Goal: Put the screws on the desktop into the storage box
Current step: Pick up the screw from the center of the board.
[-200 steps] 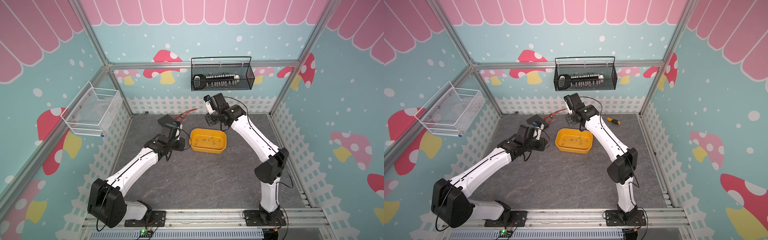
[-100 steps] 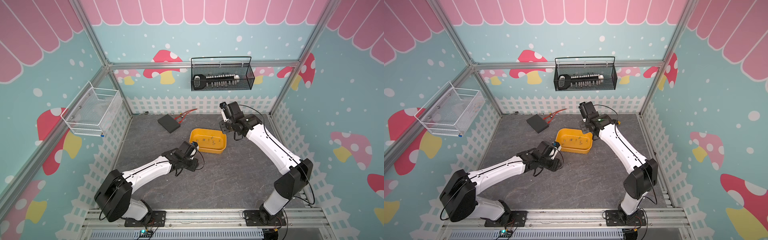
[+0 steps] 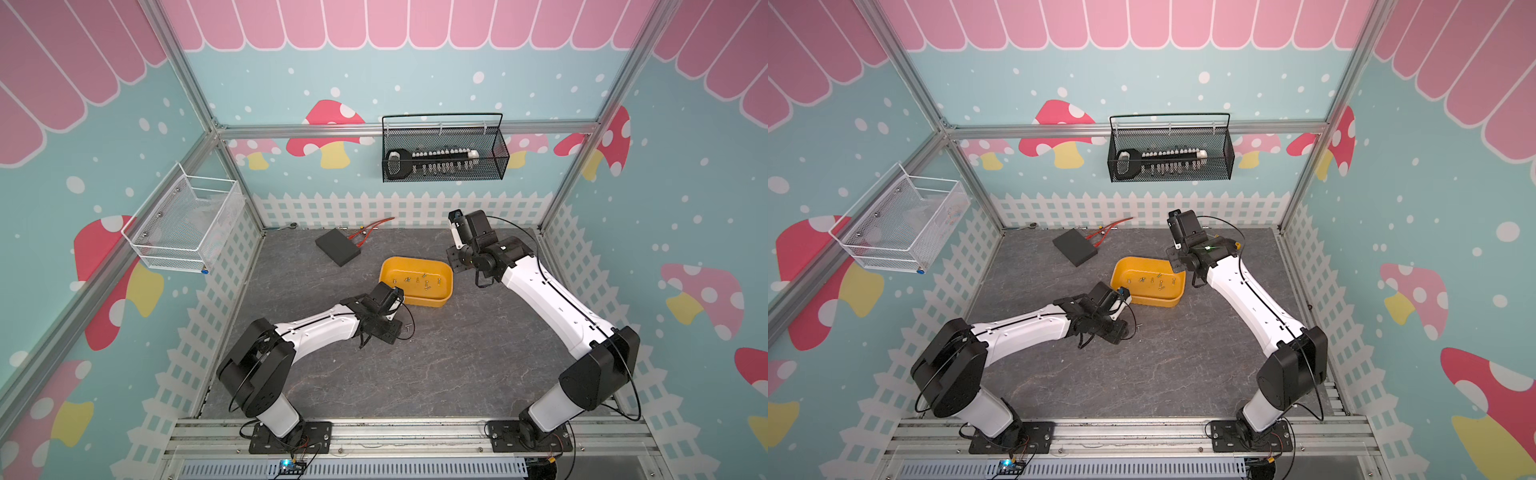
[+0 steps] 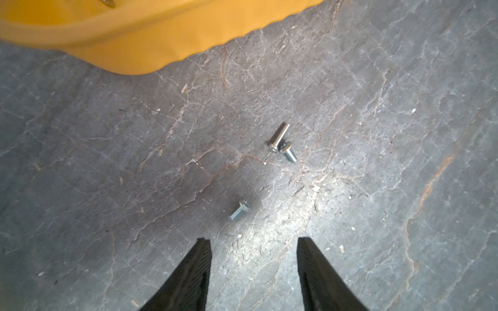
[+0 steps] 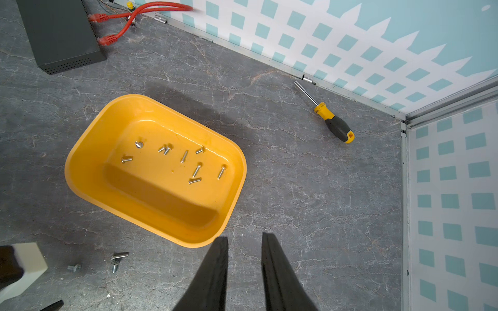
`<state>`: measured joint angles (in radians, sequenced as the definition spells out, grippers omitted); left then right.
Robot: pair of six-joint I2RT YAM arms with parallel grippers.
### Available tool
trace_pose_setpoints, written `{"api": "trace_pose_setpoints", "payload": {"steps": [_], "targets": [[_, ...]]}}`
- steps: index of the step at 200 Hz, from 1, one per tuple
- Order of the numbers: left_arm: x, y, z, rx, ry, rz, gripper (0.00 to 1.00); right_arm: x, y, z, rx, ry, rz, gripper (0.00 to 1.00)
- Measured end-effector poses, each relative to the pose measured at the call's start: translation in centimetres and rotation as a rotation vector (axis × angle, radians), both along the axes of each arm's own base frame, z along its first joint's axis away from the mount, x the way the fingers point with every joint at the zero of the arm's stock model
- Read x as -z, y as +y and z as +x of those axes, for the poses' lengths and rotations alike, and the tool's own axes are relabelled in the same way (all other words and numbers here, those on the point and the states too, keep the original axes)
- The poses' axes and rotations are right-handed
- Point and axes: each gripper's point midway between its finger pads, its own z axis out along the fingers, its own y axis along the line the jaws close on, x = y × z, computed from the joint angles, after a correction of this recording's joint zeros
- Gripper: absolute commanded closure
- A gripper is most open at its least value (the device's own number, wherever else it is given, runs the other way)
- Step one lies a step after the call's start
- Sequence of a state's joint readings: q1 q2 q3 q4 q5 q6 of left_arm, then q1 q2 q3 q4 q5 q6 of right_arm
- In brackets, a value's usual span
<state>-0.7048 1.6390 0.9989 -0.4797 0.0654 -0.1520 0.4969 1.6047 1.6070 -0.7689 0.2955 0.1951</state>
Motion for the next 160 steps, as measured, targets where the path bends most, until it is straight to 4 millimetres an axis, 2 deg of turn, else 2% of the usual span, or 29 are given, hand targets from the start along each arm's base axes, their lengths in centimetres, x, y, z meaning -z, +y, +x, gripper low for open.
{"api": "trace_pose_setpoints", "payload": {"steps": [64, 160], "targets": [[1.9, 0.6, 0.7, 0.025, -0.01, 0.097, 0.5, 0.3, -0.2, 0.0, 0.001, 0.0, 0.001, 0.72], [2.4, 0.1, 0.9, 0.044, -0.013, 0.12, 0.55, 0.5, -0.5, -0.1, 0.004, 0.007, 0.003, 0.71]]}}
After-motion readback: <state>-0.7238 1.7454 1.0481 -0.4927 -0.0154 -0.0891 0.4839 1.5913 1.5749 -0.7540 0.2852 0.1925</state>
